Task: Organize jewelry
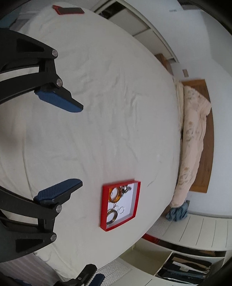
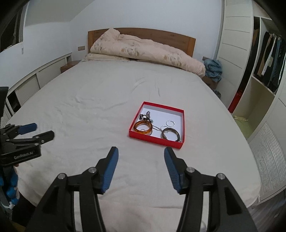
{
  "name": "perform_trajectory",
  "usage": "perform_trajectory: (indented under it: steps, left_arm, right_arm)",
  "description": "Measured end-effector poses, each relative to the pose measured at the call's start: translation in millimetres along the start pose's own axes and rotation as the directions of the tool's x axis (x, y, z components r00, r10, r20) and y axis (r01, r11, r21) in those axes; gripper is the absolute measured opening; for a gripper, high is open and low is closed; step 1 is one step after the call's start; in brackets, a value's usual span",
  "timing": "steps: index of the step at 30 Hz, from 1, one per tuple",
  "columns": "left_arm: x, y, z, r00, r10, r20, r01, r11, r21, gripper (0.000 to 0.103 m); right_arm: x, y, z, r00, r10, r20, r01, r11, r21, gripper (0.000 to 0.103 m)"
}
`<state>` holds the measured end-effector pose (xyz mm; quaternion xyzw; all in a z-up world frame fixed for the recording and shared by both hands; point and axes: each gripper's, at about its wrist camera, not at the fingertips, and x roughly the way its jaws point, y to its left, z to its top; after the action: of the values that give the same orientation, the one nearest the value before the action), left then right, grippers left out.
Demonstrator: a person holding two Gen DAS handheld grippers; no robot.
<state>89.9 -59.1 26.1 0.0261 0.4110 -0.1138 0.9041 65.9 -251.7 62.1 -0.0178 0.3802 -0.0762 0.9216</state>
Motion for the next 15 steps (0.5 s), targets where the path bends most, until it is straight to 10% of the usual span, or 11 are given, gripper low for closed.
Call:
perform_trajectory:
  steps: [15]
  left_arm:
    - [-62,24,-38,0.994,0.097,0.053,-0.095,0.995,-0.031,0.082]
  right_arm:
    - [-58,26,-19,0.996,-0.004,0.09,0.006,1.0,-0.021,0.057]
